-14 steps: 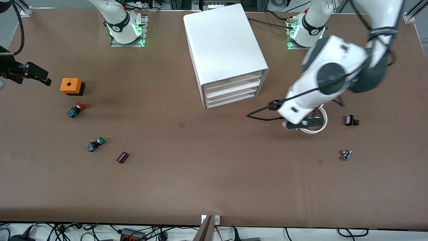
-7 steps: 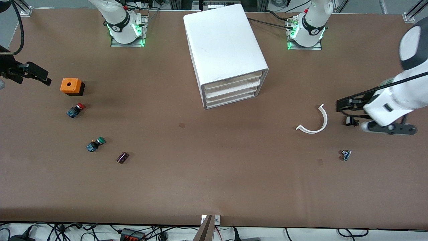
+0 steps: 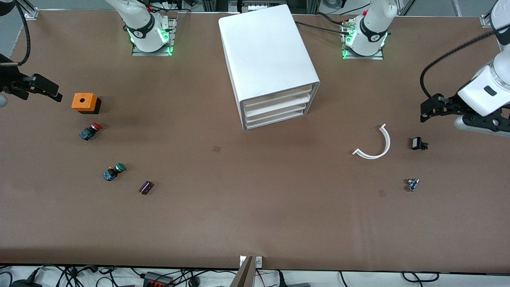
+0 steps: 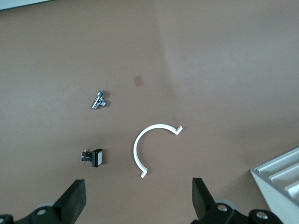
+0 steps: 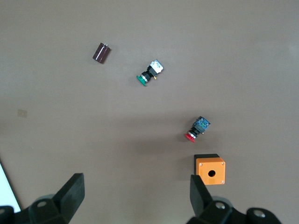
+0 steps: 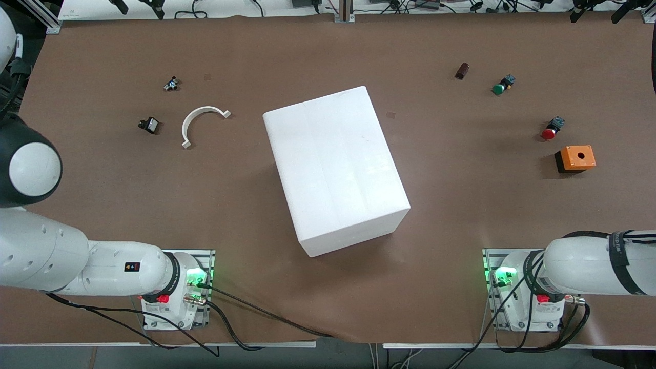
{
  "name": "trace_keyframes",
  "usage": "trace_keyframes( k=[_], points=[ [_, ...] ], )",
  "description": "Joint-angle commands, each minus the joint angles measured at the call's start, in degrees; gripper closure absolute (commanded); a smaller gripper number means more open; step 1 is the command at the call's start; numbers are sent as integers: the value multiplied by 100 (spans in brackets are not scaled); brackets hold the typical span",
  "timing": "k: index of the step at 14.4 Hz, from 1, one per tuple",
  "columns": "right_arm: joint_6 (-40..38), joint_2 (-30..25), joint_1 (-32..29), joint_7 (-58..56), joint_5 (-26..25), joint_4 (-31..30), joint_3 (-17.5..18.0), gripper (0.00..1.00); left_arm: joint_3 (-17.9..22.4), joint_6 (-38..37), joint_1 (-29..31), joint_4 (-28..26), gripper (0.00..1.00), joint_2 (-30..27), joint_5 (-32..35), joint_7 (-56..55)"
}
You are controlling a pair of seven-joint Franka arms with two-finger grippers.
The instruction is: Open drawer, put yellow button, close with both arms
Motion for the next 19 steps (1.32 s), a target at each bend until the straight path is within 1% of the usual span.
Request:
trace_keyframes(
  k=[1, 3, 7, 16, 19],
  points=[
    [100, -74, 10, -125, -85, -93, 13, 0, 101, 290, -17, -500, 0, -346, -115, 297],
    [101, -109, 10, -125, -94, -119, 4, 0, 65, 1, -8, -413, 0, -294, -124, 236],
    [101, -127, 10, -125, -94, -163, 4, 0, -5, 70, -17, -412, 0, -320, -53, 174],
    [109, -233, 19, -152, -103, -260, 4, 0, 4, 105, -8, -412, 0, -311, -44, 174],
    [101, -294, 19, -213, -287, -268, 13, 0, 4, 96, -17, -394, 0, -302, -44, 174]
  ],
)
